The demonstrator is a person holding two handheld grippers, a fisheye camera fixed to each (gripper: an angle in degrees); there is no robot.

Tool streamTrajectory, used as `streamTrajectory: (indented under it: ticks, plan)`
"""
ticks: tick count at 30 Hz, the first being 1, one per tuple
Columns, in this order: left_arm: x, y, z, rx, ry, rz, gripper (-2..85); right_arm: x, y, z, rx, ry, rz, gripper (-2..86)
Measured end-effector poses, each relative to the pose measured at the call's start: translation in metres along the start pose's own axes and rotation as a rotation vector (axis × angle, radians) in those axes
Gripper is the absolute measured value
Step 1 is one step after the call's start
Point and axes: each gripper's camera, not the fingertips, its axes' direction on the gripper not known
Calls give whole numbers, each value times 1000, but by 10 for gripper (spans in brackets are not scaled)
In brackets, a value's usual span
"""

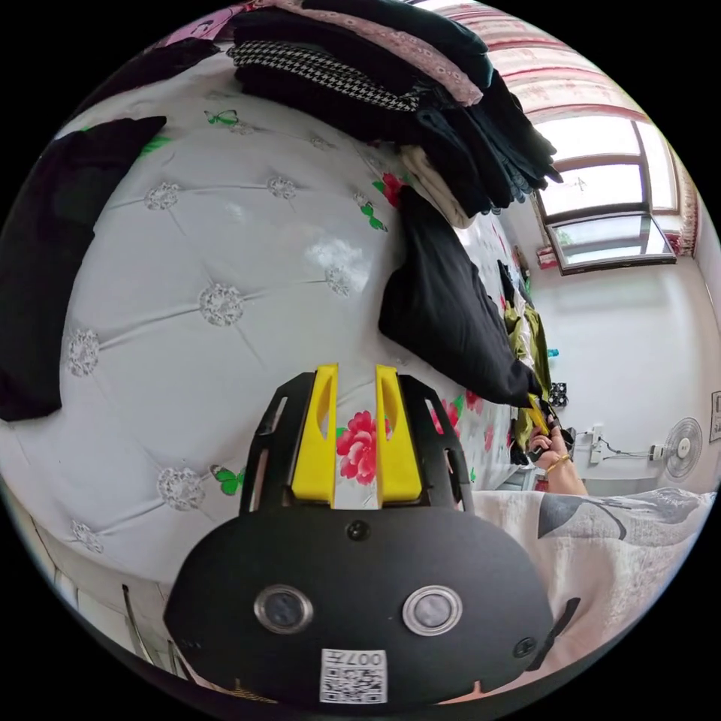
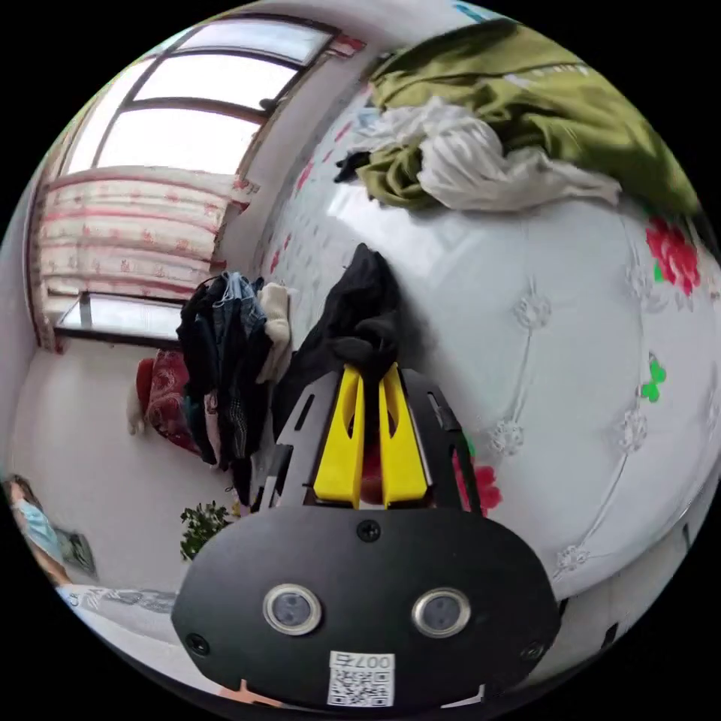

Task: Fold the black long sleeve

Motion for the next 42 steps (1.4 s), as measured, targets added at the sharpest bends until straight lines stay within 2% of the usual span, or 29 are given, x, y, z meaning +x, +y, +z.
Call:
streamTrajectory:
  ticks: [1, 3, 4, 6, 8, 9, 12, 15, 16, 19, 23, 27, 29, 32, 34, 37, 42]
  plan:
    - [-3, 0, 1, -5, 16, -4, 71, -22, -1, 0, -3, 13, -68, 16]
    - [-5, -2, 2, -6, 42, -3, 74, -128, 6, 17, -54, 51, -404, 17]
    - [-6, -4, 1, -5, 55, 1, 76, -157, 13, 25, -74, 65, -503, 18]
    - [-6, -9, -1, -3, 70, 11, 79, -262, 65, 70, -175, 106, -875, 23]
    - [-6, -11, -5, 8, 95, 23, 83, -315, 122, 112, -276, 86, -1086, 30]
    - [-7, -11, -6, 10, 102, 24, 85, -335, 161, 142, -348, 59, -1179, 35]
    - [-14, -7, -8, 19, 126, 20, 92, -342, 244, 230, -553, 10, -1259, 51]
    - [-27, 1, -3, -6, 162, -14, 101, -327, 291, 308, -798, 55, -1241, 65]
    - [-30, 4, -1, -13, 186, -22, 106, -326, 292, 313, -807, 55, -1229, 67]
    - [-32, 9, 6, -21, 231, -13, 120, -328, 260, 296, -691, -27, -1172, 77]
    - [-23, 4, 27, -47, 303, 15, 157, -300, 146, 279, -473, 92, -949, 92]
    - [-1, -16, 49, -34, 379, 41, 194, -235, 32, 308, -489, 131, -595, 108]
    - [10, -27, 59, -48, 382, 50, 191, -218, 5, 325, -502, 119, -514, 108]
    - [18, -41, 73, -92, 334, 43, 155, -197, -15, 365, -580, 113, -435, 97]
    - [20, -47, 81, -113, 342, 48, 87, -191, -19, 369, -543, 123, -409, 81]
    - [42, -51, 70, -105, 336, 133, 66, -185, -24, 364, -583, -43, -349, 59]
    - [111, -71, -10, -16, 397, 342, 60, -225, -25, 268, -538, -465, -369, 39]
